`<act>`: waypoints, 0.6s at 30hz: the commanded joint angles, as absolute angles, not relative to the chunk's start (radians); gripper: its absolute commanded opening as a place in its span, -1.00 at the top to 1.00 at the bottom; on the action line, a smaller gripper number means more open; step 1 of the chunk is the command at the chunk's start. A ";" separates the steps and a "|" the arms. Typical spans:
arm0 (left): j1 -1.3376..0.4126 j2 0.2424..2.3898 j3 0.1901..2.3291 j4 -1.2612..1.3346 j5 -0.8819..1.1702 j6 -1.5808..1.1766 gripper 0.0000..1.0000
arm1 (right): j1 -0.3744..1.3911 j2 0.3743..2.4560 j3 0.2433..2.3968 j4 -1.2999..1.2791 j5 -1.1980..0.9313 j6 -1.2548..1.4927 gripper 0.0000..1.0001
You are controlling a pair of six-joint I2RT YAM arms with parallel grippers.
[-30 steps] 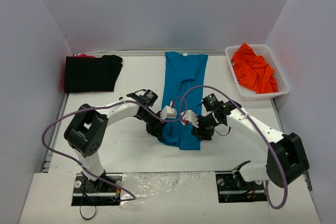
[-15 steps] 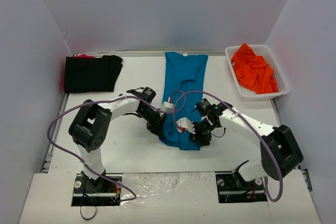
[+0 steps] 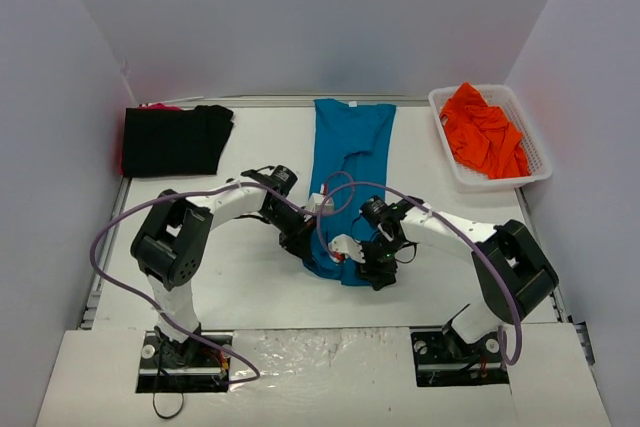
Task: Fold and stack the t-shirts
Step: Grab the bottom of the folded rectangular tshirt with both arms
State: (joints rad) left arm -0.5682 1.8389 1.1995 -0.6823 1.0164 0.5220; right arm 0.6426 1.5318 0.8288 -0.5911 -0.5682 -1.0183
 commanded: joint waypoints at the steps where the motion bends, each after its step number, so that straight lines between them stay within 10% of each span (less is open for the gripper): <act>1: -0.566 1.819 1.229 -0.707 1.042 0.540 0.95 | 0.660 1.566 0.841 -0.600 -0.532 -1.012 0.10; 8: -0.565 1.812 1.227 -0.712 1.042 0.545 0.95 | 0.699 1.615 0.827 -0.545 -0.454 -0.962 0.12; 18: -0.557 1.825 1.233 -0.719 1.057 0.548 0.95 | 0.718 1.641 0.781 -0.463 -0.374 -0.882 0.86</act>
State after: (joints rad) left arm -0.5659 1.8389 1.1999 -0.6907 1.0168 0.5224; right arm 0.7033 1.5749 0.8337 -0.4873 -0.4232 -0.9131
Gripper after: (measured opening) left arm 0.031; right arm 0.087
